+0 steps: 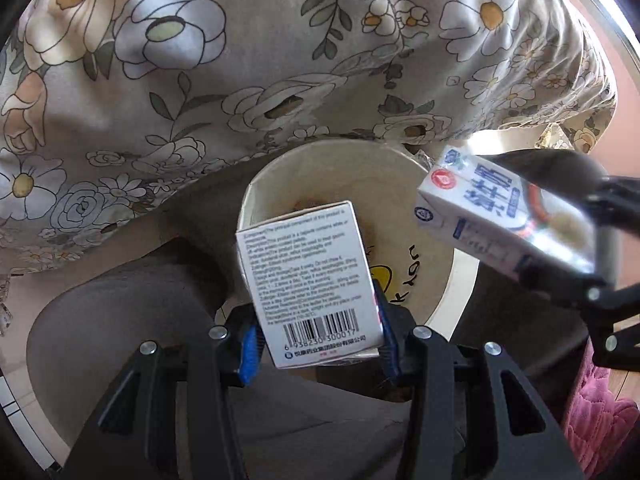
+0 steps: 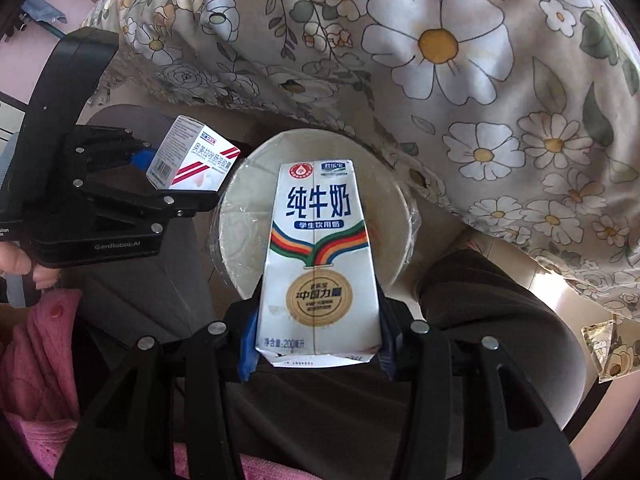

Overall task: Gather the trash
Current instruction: 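Carry the white box and milk carton with both tools over the trash bin, then open both tools to drop the box and carton into the bin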

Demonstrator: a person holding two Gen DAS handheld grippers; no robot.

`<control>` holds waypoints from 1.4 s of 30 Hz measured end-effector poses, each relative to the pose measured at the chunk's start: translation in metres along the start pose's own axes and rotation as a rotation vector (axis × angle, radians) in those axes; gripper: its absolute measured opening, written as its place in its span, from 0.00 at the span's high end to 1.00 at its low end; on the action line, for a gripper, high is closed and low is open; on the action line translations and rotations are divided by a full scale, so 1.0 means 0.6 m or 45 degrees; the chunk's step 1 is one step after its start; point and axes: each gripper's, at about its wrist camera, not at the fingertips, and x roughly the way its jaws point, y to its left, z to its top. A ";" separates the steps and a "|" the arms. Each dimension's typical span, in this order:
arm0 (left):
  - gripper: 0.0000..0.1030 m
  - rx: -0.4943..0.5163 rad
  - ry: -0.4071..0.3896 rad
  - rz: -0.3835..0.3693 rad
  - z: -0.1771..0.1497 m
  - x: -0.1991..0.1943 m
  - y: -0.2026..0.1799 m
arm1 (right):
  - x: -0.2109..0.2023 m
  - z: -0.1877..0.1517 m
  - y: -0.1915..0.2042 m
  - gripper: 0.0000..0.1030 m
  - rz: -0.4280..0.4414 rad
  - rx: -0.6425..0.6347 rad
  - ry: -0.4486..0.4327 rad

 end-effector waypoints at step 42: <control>0.49 -0.254 0.355 -0.124 0.048 0.252 0.036 | 0.293 0.052 -0.067 0.53 0.019 0.282 0.373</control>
